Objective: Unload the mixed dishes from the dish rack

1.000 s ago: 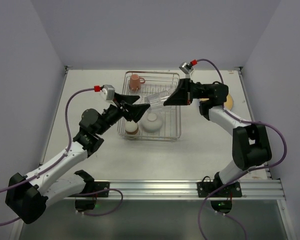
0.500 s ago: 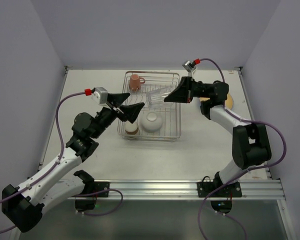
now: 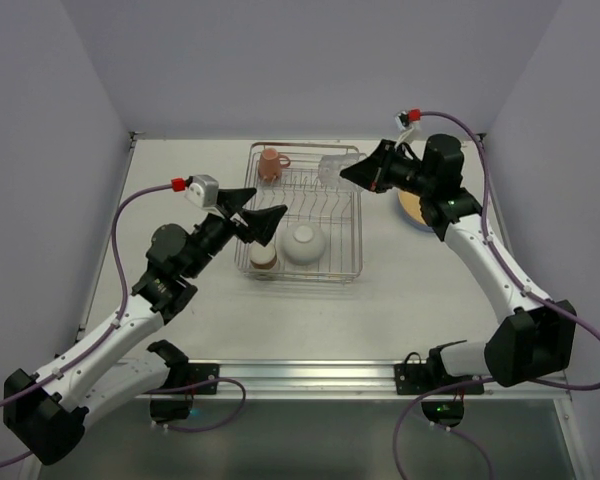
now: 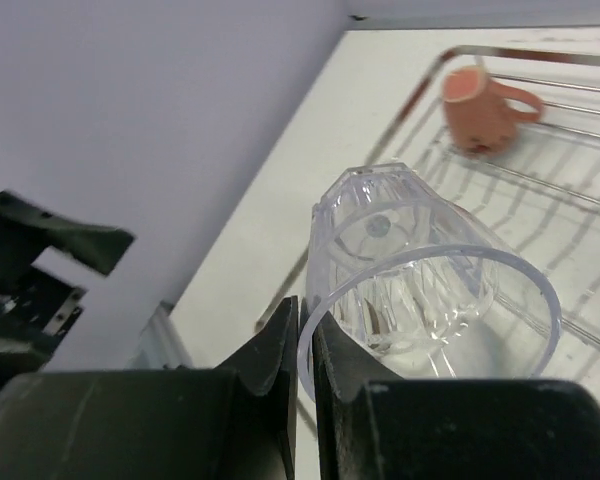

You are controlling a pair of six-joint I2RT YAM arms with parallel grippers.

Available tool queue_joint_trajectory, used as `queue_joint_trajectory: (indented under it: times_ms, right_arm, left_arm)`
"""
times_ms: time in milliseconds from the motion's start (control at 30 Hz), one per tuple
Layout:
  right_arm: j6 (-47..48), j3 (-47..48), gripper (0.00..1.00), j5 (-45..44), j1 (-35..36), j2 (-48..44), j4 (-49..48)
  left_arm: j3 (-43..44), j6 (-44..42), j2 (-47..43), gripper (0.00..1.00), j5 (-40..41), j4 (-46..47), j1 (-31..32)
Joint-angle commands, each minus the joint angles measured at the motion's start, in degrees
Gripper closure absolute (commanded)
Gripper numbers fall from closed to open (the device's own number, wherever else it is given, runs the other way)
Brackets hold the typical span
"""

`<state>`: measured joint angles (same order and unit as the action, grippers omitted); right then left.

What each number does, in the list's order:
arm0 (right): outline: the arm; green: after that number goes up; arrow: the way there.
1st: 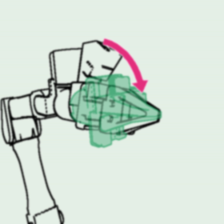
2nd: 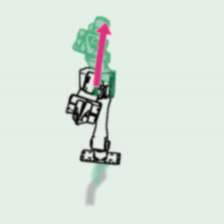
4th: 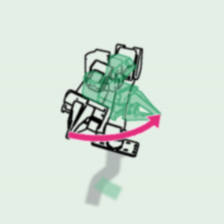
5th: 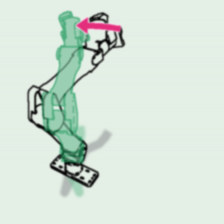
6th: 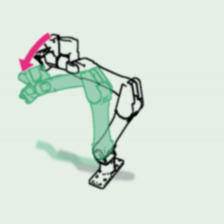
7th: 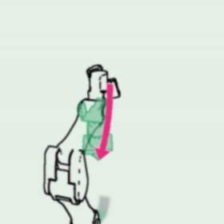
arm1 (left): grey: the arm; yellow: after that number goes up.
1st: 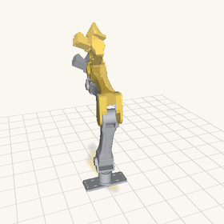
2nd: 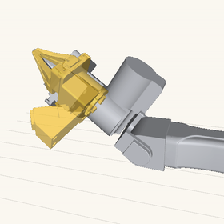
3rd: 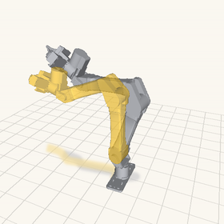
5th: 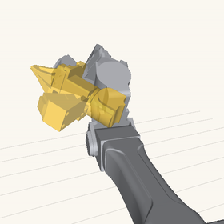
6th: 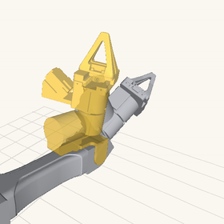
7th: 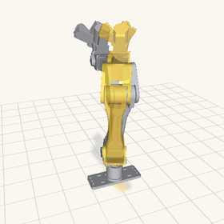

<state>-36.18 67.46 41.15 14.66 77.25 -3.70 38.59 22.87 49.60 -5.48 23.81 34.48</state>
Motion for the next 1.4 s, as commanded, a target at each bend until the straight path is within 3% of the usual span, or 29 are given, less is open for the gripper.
queue_joint_trajectory:
  times_ms: [0, 467, 733, 1367]
  right_arm:
    - [7.0, 3.11, 1.0, -15.19, 0.11, -1.93, 13.52]
    - [12.01, 10.05, 1.0, -40.52, 0.64, -1.14, 28.92]
    - [15.61, 19.28, 1.0, -50.62, 2.57, 6.15, 42.02]
    - [17.64, 26.14, 1.0, -54.85, 2.92, 23.02, 46.42]
  left_arm:
    - [0.79, -1.87, -0.65, 0.0, 1.96, -1.05, -0.2]
    - [2.37, -2.13, 0.93, 0.0, 4.24, -4.12, -0.2]
    - [2.81, -2.57, 1.28, 0.0, 4.86, -5.09, -0.2]
    - [2.37, -3.71, 1.46, 0.0, 6.97, -6.24, -0.11]
